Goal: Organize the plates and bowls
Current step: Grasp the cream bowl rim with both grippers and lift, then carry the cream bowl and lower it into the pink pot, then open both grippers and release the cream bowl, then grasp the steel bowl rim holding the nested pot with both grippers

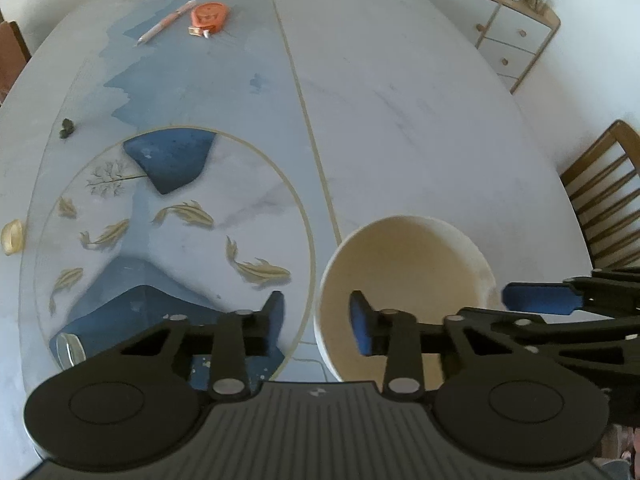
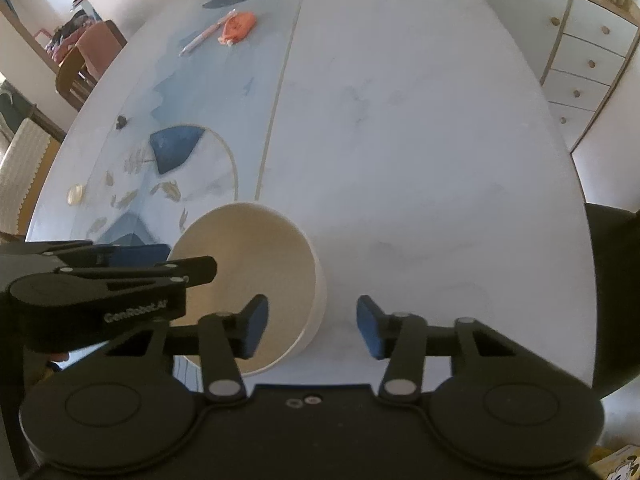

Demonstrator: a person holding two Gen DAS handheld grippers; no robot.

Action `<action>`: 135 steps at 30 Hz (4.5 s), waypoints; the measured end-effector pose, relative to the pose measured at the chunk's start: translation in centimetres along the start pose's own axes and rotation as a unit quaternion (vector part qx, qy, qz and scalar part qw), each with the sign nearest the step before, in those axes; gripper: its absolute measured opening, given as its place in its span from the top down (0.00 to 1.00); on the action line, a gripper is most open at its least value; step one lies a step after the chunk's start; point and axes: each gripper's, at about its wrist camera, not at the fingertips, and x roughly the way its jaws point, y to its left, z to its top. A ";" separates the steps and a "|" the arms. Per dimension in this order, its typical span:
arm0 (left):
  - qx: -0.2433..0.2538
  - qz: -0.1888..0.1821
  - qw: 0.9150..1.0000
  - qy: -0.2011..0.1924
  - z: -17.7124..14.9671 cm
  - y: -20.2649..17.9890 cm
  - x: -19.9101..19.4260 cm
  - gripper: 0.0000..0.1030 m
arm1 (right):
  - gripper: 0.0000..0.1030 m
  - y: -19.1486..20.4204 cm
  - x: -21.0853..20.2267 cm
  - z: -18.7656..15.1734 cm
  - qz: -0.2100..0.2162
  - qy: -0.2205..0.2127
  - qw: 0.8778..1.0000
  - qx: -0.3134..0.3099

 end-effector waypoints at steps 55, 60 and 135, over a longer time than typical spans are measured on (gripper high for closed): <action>0.041 0.012 0.999 -0.034 -9.3 -13.6 -13.9 0.94 | 0.89 -3.8 -15.7 -10.8 -0.012 -0.042 0.999 -0.006; 0.040 0.008 0.999 -0.025 -11.7 -15.2 -14.2 0.94 | 0.89 -4.3 -16.4 -13.0 -0.016 -0.030 0.999 -0.021; 0.013 -0.012 0.999 -0.032 -19.2 -13.6 -14.2 0.44 | 0.38 -7.4 -18.4 -15.7 0.016 -0.054 0.994 -0.095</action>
